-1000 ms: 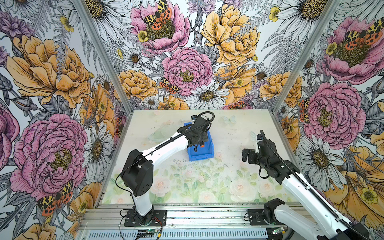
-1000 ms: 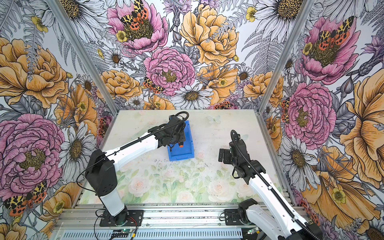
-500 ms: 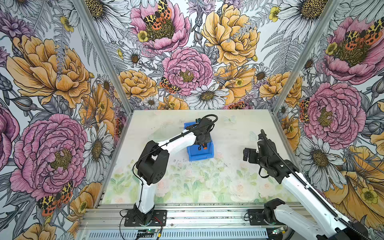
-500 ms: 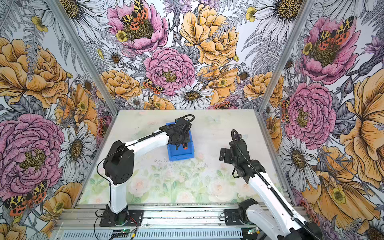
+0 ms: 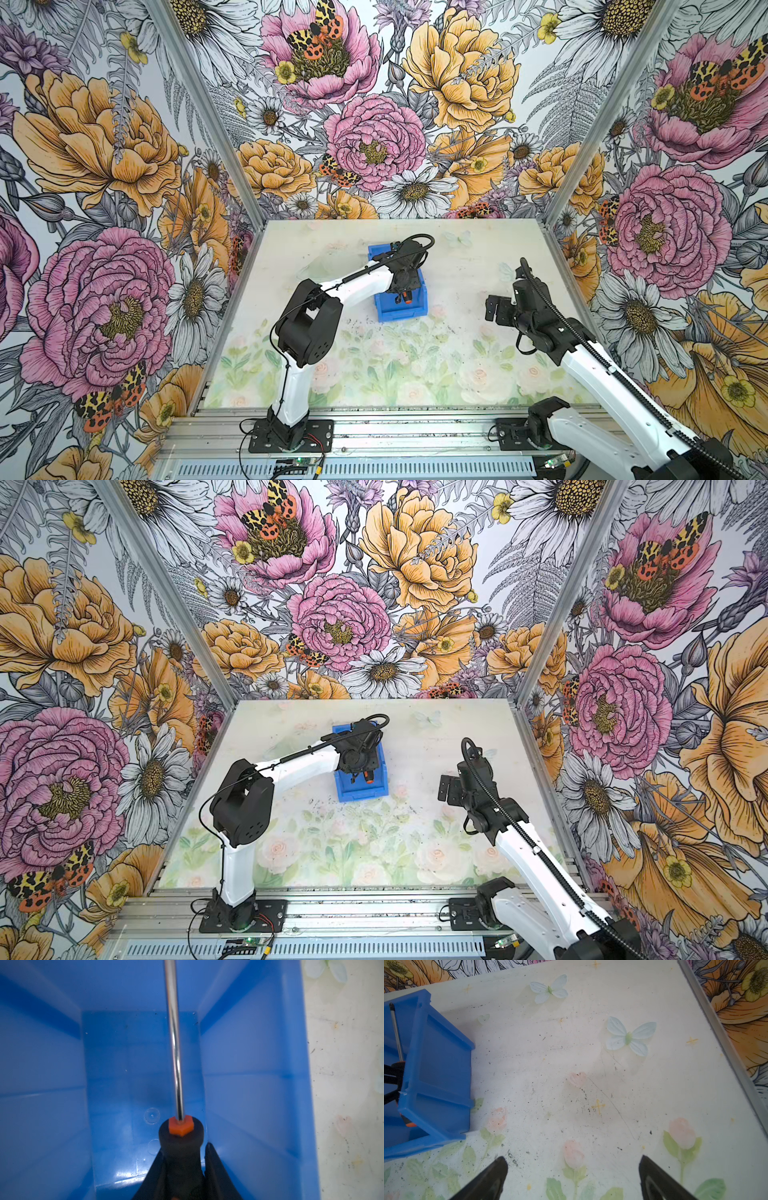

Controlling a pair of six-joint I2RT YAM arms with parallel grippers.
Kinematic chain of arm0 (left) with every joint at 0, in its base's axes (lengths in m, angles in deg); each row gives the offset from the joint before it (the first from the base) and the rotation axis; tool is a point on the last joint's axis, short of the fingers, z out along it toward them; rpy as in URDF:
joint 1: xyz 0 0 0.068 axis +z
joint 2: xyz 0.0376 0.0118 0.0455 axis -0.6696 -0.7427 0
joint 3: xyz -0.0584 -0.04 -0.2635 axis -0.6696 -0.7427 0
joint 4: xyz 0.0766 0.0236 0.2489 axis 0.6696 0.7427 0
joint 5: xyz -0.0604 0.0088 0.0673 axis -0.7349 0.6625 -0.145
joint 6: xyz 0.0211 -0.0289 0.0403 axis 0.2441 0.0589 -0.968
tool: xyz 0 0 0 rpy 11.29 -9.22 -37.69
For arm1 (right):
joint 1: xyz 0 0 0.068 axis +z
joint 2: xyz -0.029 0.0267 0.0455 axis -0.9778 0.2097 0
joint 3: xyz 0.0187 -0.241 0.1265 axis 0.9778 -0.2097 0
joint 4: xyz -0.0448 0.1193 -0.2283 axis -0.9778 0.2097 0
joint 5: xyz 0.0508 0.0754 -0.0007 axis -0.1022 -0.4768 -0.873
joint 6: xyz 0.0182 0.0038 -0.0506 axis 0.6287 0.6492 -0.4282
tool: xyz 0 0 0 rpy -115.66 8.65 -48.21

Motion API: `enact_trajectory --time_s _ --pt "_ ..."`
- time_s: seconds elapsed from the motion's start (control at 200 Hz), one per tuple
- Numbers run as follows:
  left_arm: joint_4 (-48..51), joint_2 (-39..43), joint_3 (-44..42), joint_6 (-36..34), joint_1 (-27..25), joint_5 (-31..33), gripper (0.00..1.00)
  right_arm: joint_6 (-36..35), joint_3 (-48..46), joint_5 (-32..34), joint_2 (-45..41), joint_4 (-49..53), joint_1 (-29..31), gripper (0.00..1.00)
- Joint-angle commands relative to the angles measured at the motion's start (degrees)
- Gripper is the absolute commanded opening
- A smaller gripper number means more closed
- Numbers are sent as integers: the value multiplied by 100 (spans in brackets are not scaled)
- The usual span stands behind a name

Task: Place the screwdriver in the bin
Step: 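Lower the screwdriver into the blue bin and open the left gripper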

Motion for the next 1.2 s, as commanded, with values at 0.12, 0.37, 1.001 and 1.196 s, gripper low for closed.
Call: enact_trajectory --time_s 0.12,0.37,1.001,1.196 --pt "-80 -263 -21 7 12 -36 0 139 -22 77 -123 -104 -46 99" --pt "-82 -395 -56 41 -31 -31 0 78 42 71 -48 -104 -46 99" --pt "-81 -819 75 42 -15 -35 3 199 -133 115 -332 -95 -48 100" --pt "-90 -783 -10 76 -4 -12 13 232 -146 114 -389 -86 -52 99"
